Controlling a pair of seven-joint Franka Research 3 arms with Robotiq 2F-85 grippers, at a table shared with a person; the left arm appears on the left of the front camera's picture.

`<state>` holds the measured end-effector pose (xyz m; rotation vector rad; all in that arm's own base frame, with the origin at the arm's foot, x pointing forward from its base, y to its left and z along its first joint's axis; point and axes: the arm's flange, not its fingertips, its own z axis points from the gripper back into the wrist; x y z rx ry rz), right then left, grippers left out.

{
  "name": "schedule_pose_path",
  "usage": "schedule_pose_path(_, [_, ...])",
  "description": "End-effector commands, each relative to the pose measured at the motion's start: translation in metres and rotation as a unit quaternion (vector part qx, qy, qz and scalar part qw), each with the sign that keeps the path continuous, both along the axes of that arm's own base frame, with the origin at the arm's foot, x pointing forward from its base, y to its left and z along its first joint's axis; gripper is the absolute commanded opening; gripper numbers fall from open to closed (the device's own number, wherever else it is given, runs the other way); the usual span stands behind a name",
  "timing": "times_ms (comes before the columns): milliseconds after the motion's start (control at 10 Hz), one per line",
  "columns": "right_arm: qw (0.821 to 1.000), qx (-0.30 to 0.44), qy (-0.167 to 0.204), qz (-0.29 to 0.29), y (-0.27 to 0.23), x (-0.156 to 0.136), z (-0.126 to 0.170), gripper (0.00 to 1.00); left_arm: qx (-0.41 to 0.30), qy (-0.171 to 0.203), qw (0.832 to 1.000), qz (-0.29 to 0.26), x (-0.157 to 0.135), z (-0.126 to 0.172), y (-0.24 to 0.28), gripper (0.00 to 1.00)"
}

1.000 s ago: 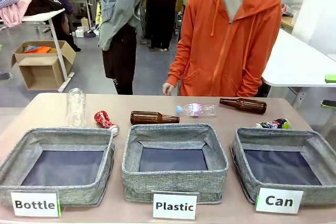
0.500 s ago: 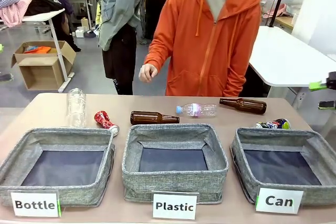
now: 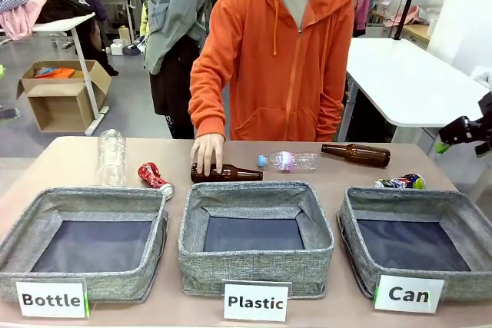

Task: Sort the can waste into the basket.
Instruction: Pick up the can waste from the table and place it in the right Fabric basket.

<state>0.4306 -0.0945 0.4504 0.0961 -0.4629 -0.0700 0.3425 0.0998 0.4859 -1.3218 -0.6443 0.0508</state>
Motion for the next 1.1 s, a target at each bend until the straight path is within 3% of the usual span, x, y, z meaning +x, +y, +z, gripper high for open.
schedule_pose_path(0, [0.998,-0.023,-0.050,-0.037,0.000,-0.013,0.007,1.00,0.000,-0.008,1.000,-0.005,0.000,0.001,0.001,1.00])
schedule_pose_path(100, [1.000,0.000,0.000,0.000,0.000,0.000,0.000,1.00,0.000,-0.008,1.000,-0.005,0.000,0.001,0.001,1.00])
schedule_pose_path(400, [1.000,-0.009,-0.014,-0.003,-0.003,-0.002,0.001,1.00,0.000,-0.008,1.000,-0.005,0.000,0.001,0.001,1.00])
schedule_pose_path(500, [0.999,-0.033,-0.003,0.029,-0.001,0.010,0.001,1.00,0.000,-0.008,1.000,-0.005,0.000,0.001,0.001,1.00])
schedule_pose_path(600, [0.993,-0.060,-0.016,0.102,0.002,0.026,0.006,1.00,0.000,-0.008,1.000,-0.005,0.000,0.001,0.001,1.00])
schedule_pose_path(700, [0.960,-0.112,-0.032,0.256,0.009,0.040,0.009,1.00,0.000,-0.008,1.000,-0.005,0.000,0.001,0.001,1.00])
schedule_pose_path(800, [0.897,-0.166,-0.026,0.408,0.011,0.053,0.010,1.00,0.000,-0.008,1.000,-0.005,0.000,0.001,0.001,1.00])
schedule_pose_path(900, [0.827,-0.161,-0.042,0.537,0.011,0.065,0.012,1.00,0.000,-0.008,1.000,-0.005,0.000,0.001,0.001,1.00])
schedule_pose_path(1000, [0.741,-0.143,-0.025,0.656,0.005,0.072,0.010,1.00,0.000,-0.008,1.000,-0.005,0.000,0.001,0.001,1.00])
